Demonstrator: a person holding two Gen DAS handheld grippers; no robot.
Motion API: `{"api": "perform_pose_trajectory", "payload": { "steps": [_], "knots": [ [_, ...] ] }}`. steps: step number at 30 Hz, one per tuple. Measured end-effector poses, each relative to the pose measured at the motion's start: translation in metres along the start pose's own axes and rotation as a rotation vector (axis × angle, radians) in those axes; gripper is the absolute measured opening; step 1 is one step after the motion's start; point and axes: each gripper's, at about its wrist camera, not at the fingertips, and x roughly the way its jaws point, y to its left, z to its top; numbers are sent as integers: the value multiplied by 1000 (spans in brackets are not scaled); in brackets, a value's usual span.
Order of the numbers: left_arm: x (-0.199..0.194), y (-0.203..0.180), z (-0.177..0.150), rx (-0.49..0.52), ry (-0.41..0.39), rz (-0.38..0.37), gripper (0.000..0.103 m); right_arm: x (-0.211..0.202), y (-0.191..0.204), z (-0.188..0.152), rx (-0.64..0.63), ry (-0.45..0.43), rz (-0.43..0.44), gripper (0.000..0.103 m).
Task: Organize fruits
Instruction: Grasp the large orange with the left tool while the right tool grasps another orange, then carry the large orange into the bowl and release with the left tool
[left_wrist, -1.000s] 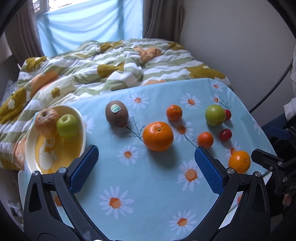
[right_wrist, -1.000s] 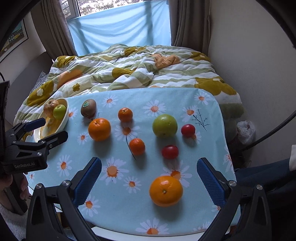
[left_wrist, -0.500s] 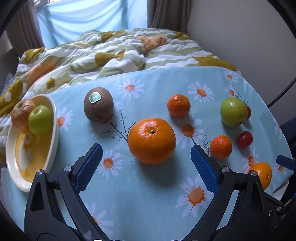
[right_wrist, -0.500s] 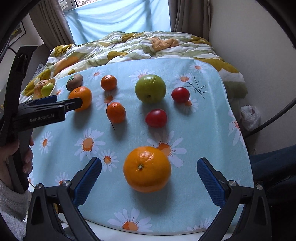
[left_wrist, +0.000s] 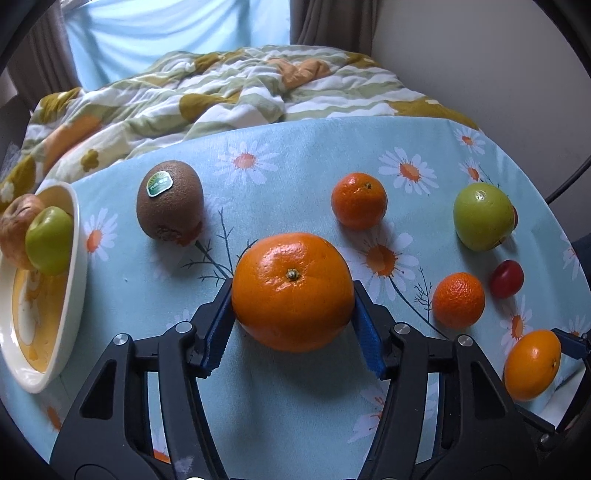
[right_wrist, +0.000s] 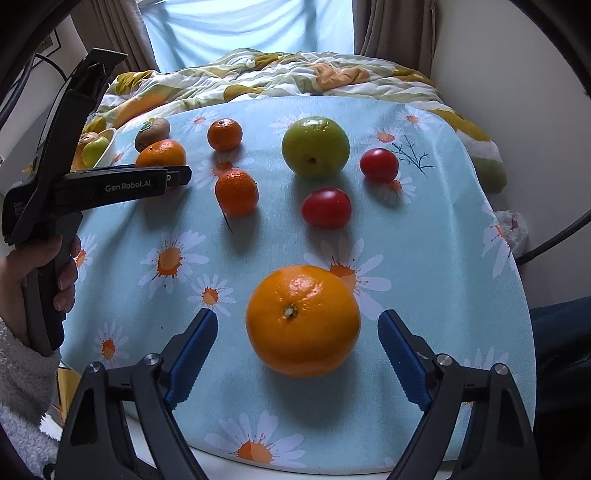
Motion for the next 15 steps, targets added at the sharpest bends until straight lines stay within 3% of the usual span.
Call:
{"api": "perform_pose_trajectory", "payload": {
  "steps": [15],
  "knots": [
    [-8,1,-13,-4,4,10,65,6,3,2,-34,0,-6,60]
  ]
}}
